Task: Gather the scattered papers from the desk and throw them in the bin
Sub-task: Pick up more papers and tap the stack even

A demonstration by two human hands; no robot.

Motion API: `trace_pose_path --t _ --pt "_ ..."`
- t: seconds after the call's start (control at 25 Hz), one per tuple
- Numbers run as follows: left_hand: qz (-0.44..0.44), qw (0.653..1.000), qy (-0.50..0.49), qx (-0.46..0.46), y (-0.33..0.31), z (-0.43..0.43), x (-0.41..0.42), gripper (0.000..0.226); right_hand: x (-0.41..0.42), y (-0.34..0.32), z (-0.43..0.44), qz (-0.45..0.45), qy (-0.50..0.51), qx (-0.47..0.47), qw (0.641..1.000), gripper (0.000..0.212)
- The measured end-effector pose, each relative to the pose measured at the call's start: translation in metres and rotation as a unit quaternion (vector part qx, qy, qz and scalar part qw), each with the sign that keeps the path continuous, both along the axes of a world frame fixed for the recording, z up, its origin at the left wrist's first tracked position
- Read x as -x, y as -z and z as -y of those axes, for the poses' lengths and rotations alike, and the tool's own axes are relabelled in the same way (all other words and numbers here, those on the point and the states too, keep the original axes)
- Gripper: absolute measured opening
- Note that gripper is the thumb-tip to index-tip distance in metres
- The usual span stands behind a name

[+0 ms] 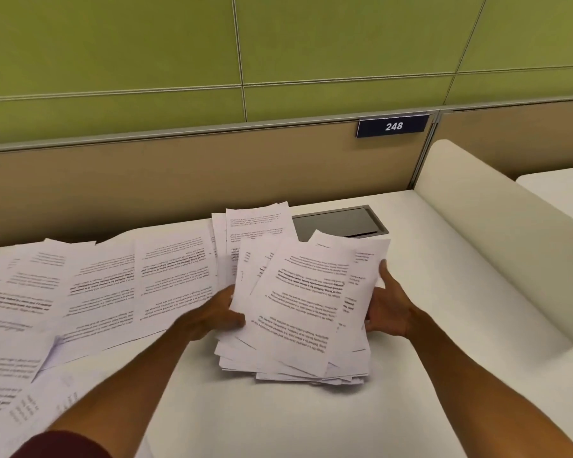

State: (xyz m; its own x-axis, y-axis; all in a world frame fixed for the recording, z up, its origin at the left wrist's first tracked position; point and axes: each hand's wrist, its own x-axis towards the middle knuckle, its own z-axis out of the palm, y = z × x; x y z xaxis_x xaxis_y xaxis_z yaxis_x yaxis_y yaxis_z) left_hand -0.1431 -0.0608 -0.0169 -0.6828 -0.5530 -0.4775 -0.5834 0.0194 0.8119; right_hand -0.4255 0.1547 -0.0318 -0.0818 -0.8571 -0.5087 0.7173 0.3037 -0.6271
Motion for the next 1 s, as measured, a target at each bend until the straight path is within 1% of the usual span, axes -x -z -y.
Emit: trace_pose_path --t 0.04,0.08,0.12,0.16,0.2,0.24,0.28,0.32,0.36,0.4,0.52,0.6,0.68,0.72,0.76,0.8,0.84,0.88,0.92,0.96,1.0 --pt "0.014 0.999 -0.038 0.000 0.003 0.002 0.004 0.078 -0.001 0.001 0.002 -0.034 -0.010 -0.009 0.999 0.079" --pt "0.019 0.996 -0.088 0.006 0.005 0.005 0.009 0.082 -0.002 0.002 0.005 -0.084 -0.016 -0.037 0.996 0.073" --pt "0.032 0.992 -0.120 0.019 0.008 0.006 0.013 0.091 -0.004 0.001 0.009 -0.133 -0.013 -0.062 0.989 0.074" --pt "0.059 0.991 -0.115 0.048 0.010 0.006 0.020 0.102 -0.003 0.001 0.012 -0.171 -0.011 -0.077 0.982 0.084" --pt "0.102 0.987 -0.085 0.087 0.013 0.002 0.027 0.114 -0.004 0.002 0.016 -0.203 -0.017 -0.089 0.975 0.091" --pt "0.139 0.980 -0.046 0.132 0.020 -0.002 0.033 0.123 -0.005 0.002 0.019 -0.229 -0.026 -0.096 0.968 0.088" --pt "0.174 0.969 -0.012 0.175 0.024 -0.009 0.040 0.127 -0.006 0.001 0.022 -0.245 -0.032 -0.095 0.964 0.077" --pt "0.201 0.957 0.008 0.207 0.028 -0.015 0.046 0.127 -0.007 0.002 0.025 -0.254 -0.032 -0.093 0.962 0.065" --pt "0.220 0.948 0.016 0.228 0.032 -0.019 0.050 0.125 -0.007 0.004 0.027 -0.252 -0.024 -0.094 0.963 0.058" --pt "0.230 0.943 0.017 0.239 0.035 -0.023 0.053 0.123 -0.007 0.007 0.028 -0.236 -0.011 -0.096 0.967 0.056" --pt "0.215 0.944 0.009 0.251 0.042 -0.029 0.049 0.124 -0.009 0.016 0.029 -0.160 0.001 -0.087 0.983 0.049" --pt "0.193 0.947 0.017 0.254 0.042 -0.034 0.043 0.129 -0.012 0.019 0.031 -0.179 -0.006 -0.083 0.980 0.051" --pt "0.149 0.959 0.020 0.239 0.037 -0.037 0.038 0.136 -0.014 0.016 0.029 -0.223 0.006 -0.085 0.971 0.068" --pt "0.117 0.966 0.005 0.230 0.035 -0.036 0.034 0.142 -0.013 0.015 0.026 -0.236 0.016 -0.071 0.969 0.073" --pt "0.078 0.972 -0.027 0.222 0.032 -0.034 0.030 0.145 -0.011 0.010 0.021 -0.240 0.026 -0.043 0.969 0.070" --pt "0.037 0.977 -0.076 0.198 0.027 -0.030 0.025 0.144 -0.009 0.004 0.018 -0.241 0.031 -0.010 0.970 0.061" --pt "-0.006 0.981 -0.123 0.151 0.018 -0.025 0.021 0.144 -0.008 -0.004 0.015 -0.248 0.028 0.025 0.968 0.054" --pt "-0.053 0.983 -0.152 0.083 0.007 -0.021 0.019 0.142 -0.006 -0.016 0.016 -0.264 0.028 0.053 0.963 0.051" --pt "-0.103 0.982 -0.157 0.014 -0.006 -0.017 0.019 0.135 -0.006 -0.030 0.020 -0.288 0.032 0.077 0.954 0.049" --pt "-0.148 0.977 -0.153 -0.023 -0.019 -0.012 0.020 0.119 -0.006 -0.044 0.027 -0.314 0.044 0.091 0.944 0.048" --pt "-0.183 0.971 -0.151 -0.024 -0.033 -0.008 0.023 0.097 -0.008 -0.059 0.036 -0.335 0.055 0.109 0.934 0.047"
